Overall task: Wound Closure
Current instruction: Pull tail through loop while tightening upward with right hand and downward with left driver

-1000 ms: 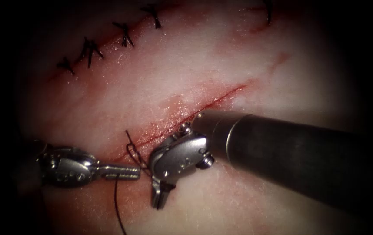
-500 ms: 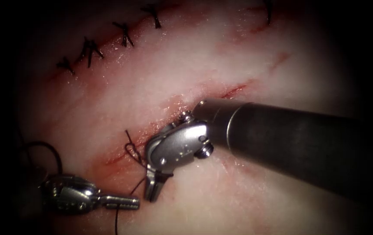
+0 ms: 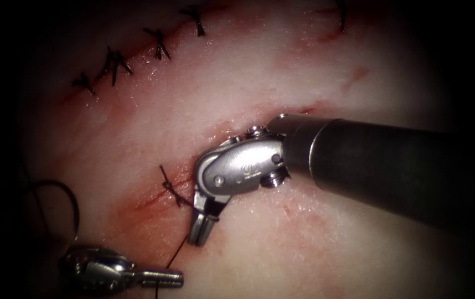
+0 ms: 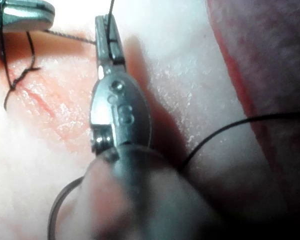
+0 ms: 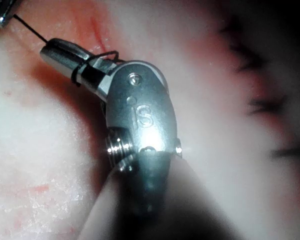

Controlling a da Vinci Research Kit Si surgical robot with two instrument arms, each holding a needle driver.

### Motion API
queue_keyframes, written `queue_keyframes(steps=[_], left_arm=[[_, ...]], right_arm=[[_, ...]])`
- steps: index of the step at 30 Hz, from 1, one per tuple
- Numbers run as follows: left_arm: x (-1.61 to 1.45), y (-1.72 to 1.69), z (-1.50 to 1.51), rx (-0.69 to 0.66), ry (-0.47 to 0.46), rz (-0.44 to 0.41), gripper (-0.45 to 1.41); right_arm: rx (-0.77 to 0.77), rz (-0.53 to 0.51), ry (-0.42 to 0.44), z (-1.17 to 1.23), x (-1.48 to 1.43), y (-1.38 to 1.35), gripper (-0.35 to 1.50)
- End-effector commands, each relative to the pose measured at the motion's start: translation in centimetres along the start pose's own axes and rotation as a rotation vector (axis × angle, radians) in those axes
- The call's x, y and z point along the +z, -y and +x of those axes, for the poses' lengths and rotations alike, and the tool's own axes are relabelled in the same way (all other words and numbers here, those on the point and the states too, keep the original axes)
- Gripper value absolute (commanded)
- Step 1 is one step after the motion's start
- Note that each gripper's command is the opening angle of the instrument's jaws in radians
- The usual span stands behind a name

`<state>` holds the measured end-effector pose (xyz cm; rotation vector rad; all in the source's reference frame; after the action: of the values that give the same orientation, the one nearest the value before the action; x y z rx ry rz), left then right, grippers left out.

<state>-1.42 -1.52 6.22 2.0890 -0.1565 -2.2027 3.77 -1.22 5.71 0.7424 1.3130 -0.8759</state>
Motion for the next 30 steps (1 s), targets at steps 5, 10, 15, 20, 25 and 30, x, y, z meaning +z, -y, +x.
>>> queue_keyframes(steps=[5, 10, 15, 20, 25, 30], left_arm=[[0.18, -0.23, 0.18, -0.007, -0.004, -0.007, -0.45], [0.29, -0.46, 0.51, -0.008, -0.03, -0.033, -0.45], [0.34, -0.63, 0.72, -0.027, -0.06, -0.055, -0.45], [0.46, -0.79, 0.76, -0.034, -0.069, -0.061, -0.45], [0.61, -0.97, 0.72, -0.054, -0.081, -0.072, -0.45], [0.76, -1.16, 0.66, -0.066, -0.091, -0.092, -0.45]], right_arm=[[0.034, -0.075, 0.021, -0.12, -0.19, -0.29, -0.35], [0.03, -0.107, 0.036, -0.19, -0.21, -0.42, -0.35], [0.016, -0.128, 0.043, -0.25, -0.26, -0.56, -0.35], [0.01, -0.163, 0.051, -0.25, -0.37, -0.68, -0.35], [0.013, -0.213, 0.067, -0.23, -0.55, -0.76, -0.35], [0.019, -0.233, 0.076, -0.24, -0.59, -0.8, -0.35]])
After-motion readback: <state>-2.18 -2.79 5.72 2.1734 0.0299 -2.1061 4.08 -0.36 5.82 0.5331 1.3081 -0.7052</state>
